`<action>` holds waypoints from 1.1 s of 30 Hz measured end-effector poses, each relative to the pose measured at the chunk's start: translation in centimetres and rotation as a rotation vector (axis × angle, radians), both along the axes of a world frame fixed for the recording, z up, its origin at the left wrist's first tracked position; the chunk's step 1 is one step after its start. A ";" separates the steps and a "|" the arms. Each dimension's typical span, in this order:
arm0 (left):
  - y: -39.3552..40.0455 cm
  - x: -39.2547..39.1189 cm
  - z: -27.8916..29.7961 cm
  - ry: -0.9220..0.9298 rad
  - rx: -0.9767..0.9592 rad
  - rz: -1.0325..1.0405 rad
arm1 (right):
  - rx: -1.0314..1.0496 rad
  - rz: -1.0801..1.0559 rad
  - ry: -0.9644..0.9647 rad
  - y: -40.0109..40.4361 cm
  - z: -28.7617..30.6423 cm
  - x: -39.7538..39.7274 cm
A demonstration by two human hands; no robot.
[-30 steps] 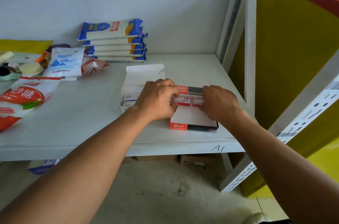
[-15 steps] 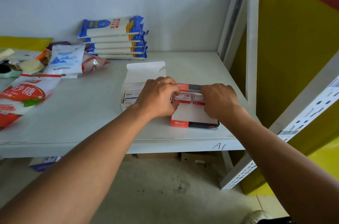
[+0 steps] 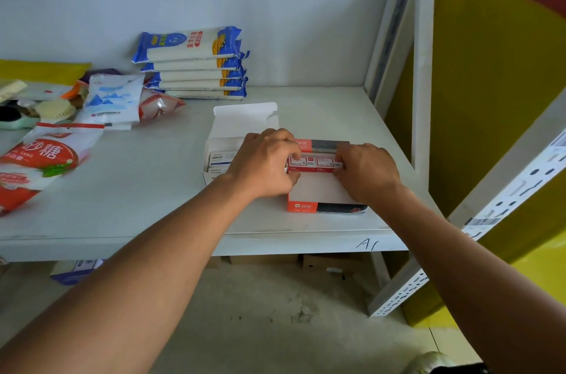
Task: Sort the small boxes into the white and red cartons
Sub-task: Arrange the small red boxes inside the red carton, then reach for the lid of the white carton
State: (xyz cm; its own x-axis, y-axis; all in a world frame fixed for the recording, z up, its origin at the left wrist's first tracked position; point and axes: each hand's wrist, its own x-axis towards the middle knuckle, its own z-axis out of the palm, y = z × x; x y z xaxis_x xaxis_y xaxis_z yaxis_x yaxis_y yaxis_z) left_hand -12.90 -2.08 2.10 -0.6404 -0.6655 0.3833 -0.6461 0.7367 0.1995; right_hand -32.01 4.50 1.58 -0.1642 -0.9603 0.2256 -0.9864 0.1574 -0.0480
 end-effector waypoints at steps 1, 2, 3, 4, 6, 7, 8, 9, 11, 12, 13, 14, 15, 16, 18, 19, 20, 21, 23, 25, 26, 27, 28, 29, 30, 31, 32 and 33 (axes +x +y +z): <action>0.0 0.0 0.0 -0.002 0.000 -0.002 | 0.008 0.008 0.003 0.0 0.0 0.0; 0.0 0.0 0.1 0.002 -0.003 -0.004 | 0.015 0.010 -0.006 0.0 0.0 -0.1; 0.0 0.1 0.1 0.015 -0.006 -0.003 | 0.019 0.009 -0.021 0.0 0.1 -0.1; 0.0 0.2 0.2 0.034 -0.010 0.001 | 0.011 0.008 -0.034 0.0 0.1 -0.1; 0.0 0.7 0.7 0.092 -0.003 0.024 | -0.060 0.016 -0.019 0.0 0.2 -0.1; -0.1 1.0 0.9 0.129 -0.002 0.051 | -0.107 0.021 -0.007 -0.1 0.3 0.1; -0.3 1.5 1.0 0.169 -0.009 0.089 | -0.142 0.027 -0.021 -0.3 0.5 0.4; -0.5 2.1 1.2 0.210 -0.027 0.147 | -0.165 0.037 -0.067 -0.6 0.8 0.8; -0.9 3.3 1.5 0.310 -0.062 0.309 | -0.176 0.070 -0.219 -1.4 1.3 2.0; -1.0 3.9 1.5 0.366 -0.047 0.403 | -0.166 0.084 -0.308 -1.9 1.6 2.7; -1.2 4.4 1.6 0.417 0.003 0.498 | -0.142 0.090 -0.399 -2.5 1.7 3.4; -1.4 5.0 1.6 0.453 0.069 0.582 | -0.108 0.093 -0.481 -3.0 1.9 4.1; -1.7 5.6 1.6 0.478 0.147 0.644 | -0.070 0.096 -0.540 -3.5 2.0 4.8; -2.1 6.1 1.4 0.500 0.223 0.681 | -0.034 0.103 -0.586 -4.0 2.1 5.4; -2.6 7.2 1.3 0.550 0.353 0.707 | 0.010 0.115 -0.695 -4.8 2.2 6.5; -2.8 7.6 1.2 0.576 0.403 0.706 | 0.018 0.114 -0.752 -5.0 2.3 6.9; -2.9 7.8 1.2 0.589 0.439 0.702 | 0.021 0.108 -0.796 -5.2 2.3 7.3; -2.8 8.0 1.3 0.590 0.470 0.693 | 0.022 0.101 -0.822 -5.4 2.3 7.5; -2.8 8.1 1.4 0.628 0.544 0.656 | 0.011 0.101 -0.827 -5.7 2.2 7.8; -2.7 8.1 1.8 0.733 0.662 0.612 | -0.021 0.103 -0.857 -5.8 2.1 8.0; -2.7 8.2 1.9 0.821 0.719 0.600 | -0.040 0.101 -0.900 -5.9 2.1 8.0; -2.8 8.4 2.0 0.919 0.765 0.612 | -0.062 0.097 -0.952 -5.9 2.1 7.9; -2.8 8.6 2.1 1.013 0.805 0.615 | -0.084 0.091 -1.004 -5.9 2.1 7.8; -2.5 8.7 2.4 1.090 0.827 0.609 | -0.106 0.085 -1.062 -5.8 2.1 7.7; -2.3 8.8 2.6 1.143 0.842 0.597 | -0.119 0.086 -1.128 -5.5 2.3 7.5; -2.3 8.9 2.6 1.171 0.850 0.596 | -0.121 0.102 -1.190 -5.2 2.3 7.2; -2.3 9.1 2.5 1.183 0.861 0.592 | -0.110 0.139 -1.229 -4.9 2.5 6.9; -2.2 9.3 2.4 1.176 0.867 0.591 | -0.084 0.188 -1.242 -4.5 2.5 6.6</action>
State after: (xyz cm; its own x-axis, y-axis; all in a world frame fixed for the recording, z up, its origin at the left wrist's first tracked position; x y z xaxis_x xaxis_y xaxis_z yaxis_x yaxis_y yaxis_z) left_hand -3.59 -4.33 4.46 0.1489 -0.9765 -0.1560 0.0252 -0.1539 0.9878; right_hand -25.38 -0.04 4.08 -0.1716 -0.9820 0.0789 -0.2758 -0.0290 -0.9608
